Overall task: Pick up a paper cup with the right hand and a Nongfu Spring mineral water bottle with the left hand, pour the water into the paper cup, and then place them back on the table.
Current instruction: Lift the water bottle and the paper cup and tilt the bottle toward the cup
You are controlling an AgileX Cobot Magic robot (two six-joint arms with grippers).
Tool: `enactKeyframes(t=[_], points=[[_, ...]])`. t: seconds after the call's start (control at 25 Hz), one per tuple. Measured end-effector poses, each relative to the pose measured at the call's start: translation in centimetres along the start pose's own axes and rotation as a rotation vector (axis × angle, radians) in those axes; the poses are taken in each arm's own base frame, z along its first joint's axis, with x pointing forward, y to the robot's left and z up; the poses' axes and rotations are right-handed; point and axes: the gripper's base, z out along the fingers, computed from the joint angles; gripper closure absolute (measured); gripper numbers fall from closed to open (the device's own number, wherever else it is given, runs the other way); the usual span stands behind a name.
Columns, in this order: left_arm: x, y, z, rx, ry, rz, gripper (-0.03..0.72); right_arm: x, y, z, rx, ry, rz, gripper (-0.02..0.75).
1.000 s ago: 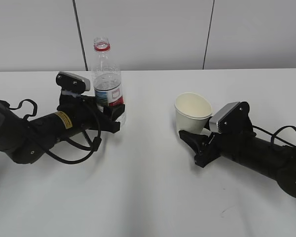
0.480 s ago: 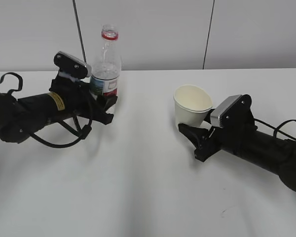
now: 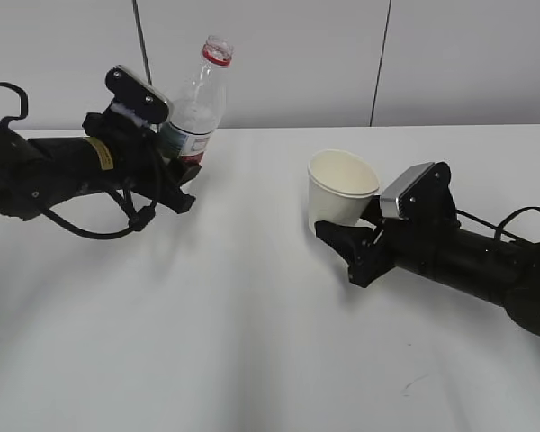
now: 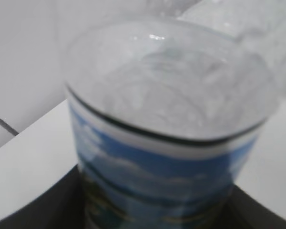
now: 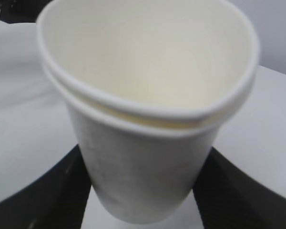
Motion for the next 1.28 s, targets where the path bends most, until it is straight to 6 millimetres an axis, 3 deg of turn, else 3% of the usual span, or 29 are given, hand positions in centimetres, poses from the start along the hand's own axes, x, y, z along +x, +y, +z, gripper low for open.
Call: enactKeyframes(t=[0.56, 0.72, 0.96, 1.28], points=[[-2.6, 1.7, 0.8, 0.008, 0.057, 0.242, 0.304, -0.3, -0.9, 1.5, -0.045, 0.11, 0.023, 0.279], [-3.4, 2.1, 1.0, 0.006, 0.075, 0.386, 0.307, -0.6, -1.3, 2.1, -0.063, 0.141, 0.018, 0.282], [-4.7, 2.1, 1.2, -0.001, 0.098, 0.438, 0.309, -1.2, -1.9, 2.8, -0.077, 0.156, 0.0, 0.282], [-4.8, 2.1, 1.3, 0.005, 0.135, 0.556, 0.309, -2.0, -2.4, 3.5, -0.091, 0.157, -0.012, 0.283]])
